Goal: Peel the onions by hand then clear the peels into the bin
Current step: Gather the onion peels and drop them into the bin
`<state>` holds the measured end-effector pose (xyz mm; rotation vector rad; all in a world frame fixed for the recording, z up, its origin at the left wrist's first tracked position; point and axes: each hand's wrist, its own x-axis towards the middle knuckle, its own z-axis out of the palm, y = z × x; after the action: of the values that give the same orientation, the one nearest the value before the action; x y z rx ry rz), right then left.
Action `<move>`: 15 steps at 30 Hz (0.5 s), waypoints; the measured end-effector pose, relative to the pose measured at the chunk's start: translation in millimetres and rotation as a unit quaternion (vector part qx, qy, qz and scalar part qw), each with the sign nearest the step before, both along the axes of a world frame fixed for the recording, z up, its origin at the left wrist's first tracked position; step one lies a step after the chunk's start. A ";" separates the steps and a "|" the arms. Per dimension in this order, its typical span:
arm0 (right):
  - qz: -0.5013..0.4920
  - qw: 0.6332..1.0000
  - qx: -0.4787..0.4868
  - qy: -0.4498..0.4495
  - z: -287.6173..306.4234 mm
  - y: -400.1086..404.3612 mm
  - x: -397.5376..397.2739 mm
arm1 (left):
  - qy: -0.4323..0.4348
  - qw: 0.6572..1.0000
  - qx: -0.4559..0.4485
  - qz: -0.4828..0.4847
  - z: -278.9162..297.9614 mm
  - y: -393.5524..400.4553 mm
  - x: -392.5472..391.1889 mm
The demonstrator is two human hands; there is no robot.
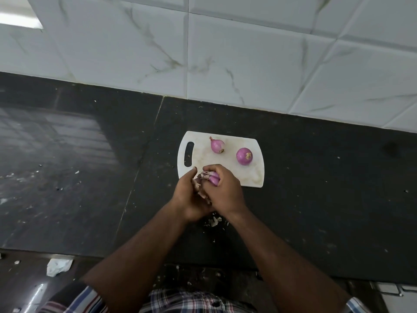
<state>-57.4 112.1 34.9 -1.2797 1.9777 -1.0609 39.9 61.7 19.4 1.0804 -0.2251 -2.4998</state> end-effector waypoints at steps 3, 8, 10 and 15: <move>0.052 0.987 -0.013 0.154 -6.7 2.3 11.4 | 0.047 0.997 -0.006 0.054 0.7 -2.8 -6.6; 0.069 0.955 -0.017 0.289 -8.0 5.2 13.7 | 0.054 0.996 -0.044 0.058 4.6 -7.8 -7.6; 0.083 0.937 -0.012 0.338 -9.9 6.8 16.7 | 0.052 0.994 -0.055 0.080 3.8 -8.8 -7.2; 0.129 0.939 0.029 0.319 -12.6 6.4 17.2 | 0.018 0.992 -0.040 0.120 4.6 -7.2 -5.2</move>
<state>-40.1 118.4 22.3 -1.9630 2.1683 -0.4813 34.7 54.5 24.0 0.9675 -0.1720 -2.2749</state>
